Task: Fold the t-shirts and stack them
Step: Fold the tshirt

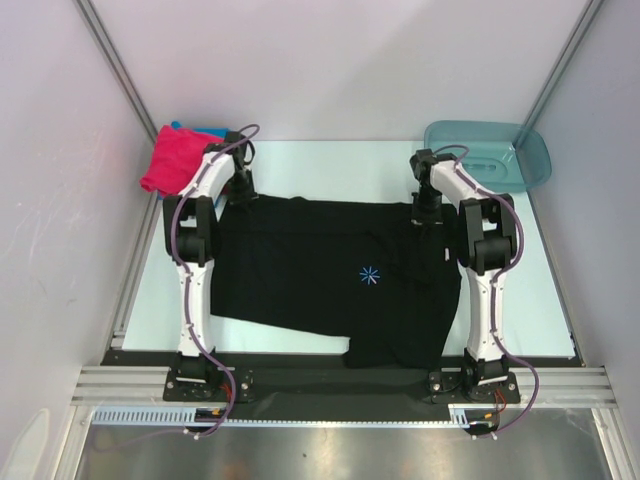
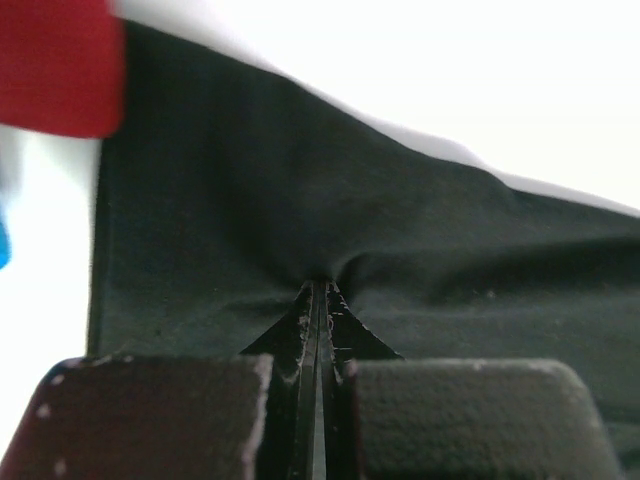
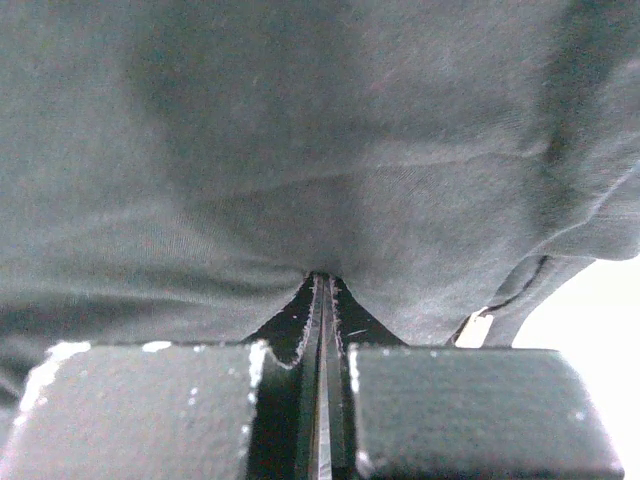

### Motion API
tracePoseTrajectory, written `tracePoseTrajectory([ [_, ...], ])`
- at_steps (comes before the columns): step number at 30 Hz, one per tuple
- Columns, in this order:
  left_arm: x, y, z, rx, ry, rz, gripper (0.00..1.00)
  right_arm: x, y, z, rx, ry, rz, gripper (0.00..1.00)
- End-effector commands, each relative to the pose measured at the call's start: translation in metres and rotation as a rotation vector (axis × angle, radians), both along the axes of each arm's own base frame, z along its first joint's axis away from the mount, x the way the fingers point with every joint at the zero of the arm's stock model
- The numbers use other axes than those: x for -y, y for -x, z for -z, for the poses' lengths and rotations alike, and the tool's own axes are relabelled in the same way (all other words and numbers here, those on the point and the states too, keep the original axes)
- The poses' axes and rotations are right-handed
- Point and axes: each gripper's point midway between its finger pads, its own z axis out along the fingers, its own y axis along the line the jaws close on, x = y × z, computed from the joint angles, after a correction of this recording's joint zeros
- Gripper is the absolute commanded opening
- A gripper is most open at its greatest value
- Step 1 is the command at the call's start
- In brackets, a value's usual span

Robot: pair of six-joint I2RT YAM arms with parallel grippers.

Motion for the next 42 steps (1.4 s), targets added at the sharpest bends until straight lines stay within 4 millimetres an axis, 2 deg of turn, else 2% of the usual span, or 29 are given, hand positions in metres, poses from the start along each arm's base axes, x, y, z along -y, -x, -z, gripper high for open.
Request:
tracePoseTrajectory([
  [1,0.028,0.004,-0.025,0.031,0.096,0.061,0.0,0.056,-0.028,0.033,0.042,0.239,0.049,0.0],
  [3,0.032,0.006,-0.027,0.033,0.104,0.06,0.0,0.062,-0.038,0.03,0.066,0.283,0.055,0.0],
  [4,0.033,0.006,-0.027,0.034,0.103,0.058,0.0,0.063,-0.039,0.035,0.052,0.29,0.053,0.0],
  [6,0.035,0.006,-0.031,0.042,0.1,0.059,0.0,0.065,-0.055,0.022,0.09,0.307,0.056,0.0],
  [9,0.036,0.005,-0.032,0.046,0.099,0.057,0.0,0.07,-0.072,0.018,0.124,0.302,0.068,0.0],
  [18,0.025,0.001,-0.028,0.053,0.035,0.041,0.0,0.073,-0.085,0.03,0.133,0.261,0.064,0.0],
  [20,0.022,-0.008,-0.026,0.07,0.024,0.041,0.0,0.066,-0.097,0.026,0.164,0.188,0.056,0.0],
  [22,0.015,-0.016,-0.023,0.08,0.003,0.029,0.0,0.057,-0.099,0.022,0.17,0.134,0.052,0.0],
  [23,0.012,-0.018,-0.022,0.083,-0.006,0.022,0.0,0.051,-0.094,0.024,0.156,0.122,0.047,0.0],
  [25,0.007,-0.025,-0.025,0.1,-0.006,0.009,0.0,0.038,-0.088,0.014,0.158,0.097,0.02,0.01],
  [26,0.005,-0.027,-0.024,0.108,-0.003,0.004,0.0,0.028,-0.075,0.019,0.132,0.095,-0.002,0.01],
  [27,0.002,-0.028,-0.023,0.11,-0.006,-0.002,0.0,0.021,-0.072,0.006,0.152,0.082,-0.013,0.02],
  [30,-0.009,-0.03,-0.02,0.108,-0.006,-0.021,0.0,-0.002,-0.054,0.0,0.134,0.049,-0.056,0.05],
  [31,-0.014,-0.03,-0.019,0.105,-0.008,-0.024,0.0,-0.008,-0.052,-0.012,0.154,0.038,-0.069,0.07],
  [34,-0.026,-0.029,-0.017,0.101,-0.004,-0.032,0.0,-0.021,-0.043,-0.029,0.159,0.07,-0.104,0.14],
  [37,-0.031,-0.029,-0.021,0.111,0.014,-0.04,0.0,-0.025,-0.043,-0.057,0.206,0.093,-0.111,0.25],
  [38,-0.027,-0.03,-0.026,0.124,0.035,-0.033,0.0,-0.024,-0.042,-0.074,0.236,0.094,-0.105,0.28],
  [40,-0.02,-0.032,-0.04,0.155,0.068,-0.025,0.0,-0.021,-0.043,-0.092,0.278,0.118,-0.09,0.36],
  [42,-0.015,-0.033,-0.05,0.175,0.083,-0.029,0.0,-0.015,-0.04,-0.114,0.309,0.141,-0.072,0.36],
])
